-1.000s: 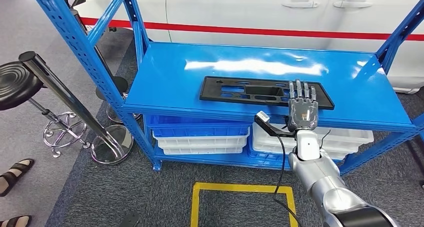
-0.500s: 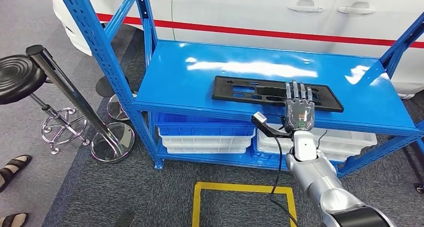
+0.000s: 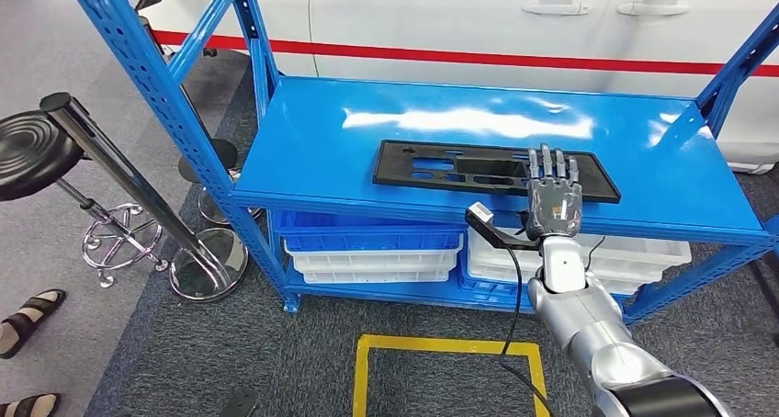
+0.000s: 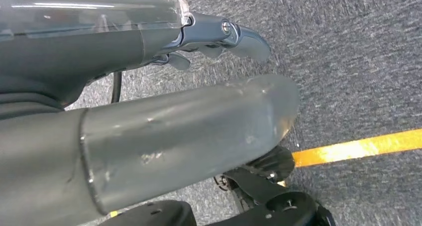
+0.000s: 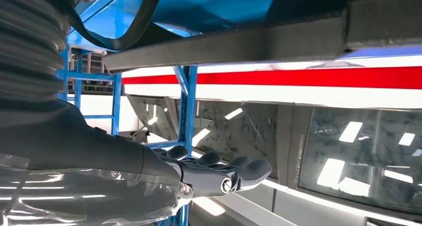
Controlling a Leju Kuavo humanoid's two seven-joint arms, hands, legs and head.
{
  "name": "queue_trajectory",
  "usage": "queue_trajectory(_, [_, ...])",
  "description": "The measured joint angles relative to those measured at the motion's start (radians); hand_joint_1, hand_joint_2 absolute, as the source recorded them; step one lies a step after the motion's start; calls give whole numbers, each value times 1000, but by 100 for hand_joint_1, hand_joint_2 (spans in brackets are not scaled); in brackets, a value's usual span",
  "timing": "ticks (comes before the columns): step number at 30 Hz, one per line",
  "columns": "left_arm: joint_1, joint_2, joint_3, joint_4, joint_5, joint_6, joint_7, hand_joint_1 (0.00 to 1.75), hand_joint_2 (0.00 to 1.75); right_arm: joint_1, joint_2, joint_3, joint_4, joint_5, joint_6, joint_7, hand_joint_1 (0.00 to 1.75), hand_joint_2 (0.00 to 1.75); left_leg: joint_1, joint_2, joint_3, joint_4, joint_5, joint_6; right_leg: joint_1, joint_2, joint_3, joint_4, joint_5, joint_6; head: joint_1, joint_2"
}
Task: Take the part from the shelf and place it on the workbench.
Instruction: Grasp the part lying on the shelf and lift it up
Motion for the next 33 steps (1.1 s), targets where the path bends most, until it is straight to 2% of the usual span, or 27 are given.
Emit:
queue_trajectory(2, [-1,1,0,0,0,0,-1,0,0,0,0,0,0,0,0,-1,0,175,1,1,60,-131,71,3,-1,1,3,6,-6,5,0,0])
queue_trajectory(4, [-4,2,0,0,0,0,-2,0,0,-1,0,0,0,0,0,-1,0,175,-1,0,110,-235,105,11,3,2,-1,14,-12,14,0,0])
queue_trajectory(7, [-3,2,0,0,0,0,-3,0,0,-3,1,0,0,0,0,-2,0,175,-4,-1,117,-255,103,28,4,3,-4,13,-12,31,0,0])
queue_trajectory(9, [-3,2,0,0,0,-1,-4,0,0,-3,2,0,0,0,0,-3,0,175,-1,-1,123,-265,108,41,2,4,-10,33,-28,41,0,0])
queue_trajectory(10, [-4,2,0,0,0,-1,-4,0,0,-4,1,0,0,0,0,-4,0,175,1,-1,126,-270,110,47,1,4,-27,69,-49,45,0,0])
queue_trajectory(12, [-4,2,-1,0,0,-1,-5,0,0,-4,1,0,0,0,0,-4,0,175,0,-1,128,-272,109,53,-1,4,-93,197,-107,49,0,0])
queue_trajectory(13, [-4,2,-1,0,0,-1,-5,0,0,-2,0,0,0,0,0,-4,0,175,-1,-1,129,-271,108,54,-1,4,-128,259,-126,51,0,0])
queue_trajectory(14, [-4,2,-1,0,0,-1,-5,0,0,0,0,0,0,0,0,-4,0,175,-1,-1,130,-270,106,55,-1,4,-151,292,-127,52,0,0])
queue_trajectory(15, [-3,2,-1,0,0,-1,-5,0,0,2,0,0,0,0,0,-4,0,175,-1,-1,132,-269,103,54,-1,3,-154,286,-107,52,0,0])
queue_trajectory(16, [-3,2,-1,0,0,-2,-5,0,0,2,0,0,0,0,0,-4,0,175,-1,-2,136,-268,99,53,-1,3,-136,240,-70,50,0,0])
queue_trajectory(17, [-3,1,-1,0,0,-2,-6,0,0,1,0,0,0,0,0,-4,0,175,-1,-2,140,-266,95,50,-1,3,-105,168,-28,46,1,0])
queue_trajectory(18, [-3,0,-1,0,0,-2,-7,0,0,0,0,0,0,0,0,-4,0,175,-3,-2,142,-263,90,46,1,3,-73,100,1,42,1,0])
queue_trajectory(19, [-4,0,-1,0,0,-2,-8,0,0,-1,0,1,0,0,0,-5,0,175,-4,-2,143,-261,86,42,4,3,-50,51,16,38,0,0])
queue_trajectory(21, [-4,-1,-1,0,0,-2,-8,0,0,-2,0,1,0,0,0,-5,0,175,-6,-2,143,-261,82,32,9,5,-37,21,13,30,0,0])
queue_trajectory(23, [-4,-1,-2,0,0,-1,-9,0,0,-1,0,1,0,0,0,-6,0,175,-6,-1,147,-261,76,22,6,6,-33,16,11,20,0,0])
queue_trajectory(25, [-6,-1,-2,0,0,0,-9,0,0,-2,0,1,-1,0,0,-7,0,175,-5,0,129,-212,46,13,0,5,-21,9,8,8,0,0])
queue_trajectory(27, [-6,-1,-2,0,0,0,-10,0,0,-3,0,1,0,0,0,-7,0,175,-2,1,65,-85,-9,6,0,3,-11,7,2,-2,0,0])
queue_trajectory(28, [-4,-1,-2,0,0,0,-10,0,0,-3,0,1,0,0,0,-7,0,175,-1,1,27,-20,-29,4,1,3,-9,8,-1,-4,0,0])
queue_trajectory(29, [-2,-1,-2,0,0,0,-9,0,0,-2,0,1,0,0,0,-7,0,175,-1,1,-2,23,-34,3,2,4,-6,8,-4,-6,0,0])
queue_trajectory(30, [0,-1,-2,0,0,0,-9,0,0,-1,0,1,0,0,0,-8,0,175,-1,1,-14,30,-18,4,2,5,-2,9,-8,-5,0,0])
queue_trajectory(31, [0,0,-2,0,0,0,-9,0,0,0,0,1,0,0,0,-8,0,175,-1,1,-4,-7,17,7,2,6,4,10,-13,-4,0,0])
queue_trajectory(33, [-1,0,-2,0,0,0,-9,0,0,-1,0,1,0,0,0,-8,0,175,-4,0,52,-142,98,16,4,8,18,12,-24,1,0,0])
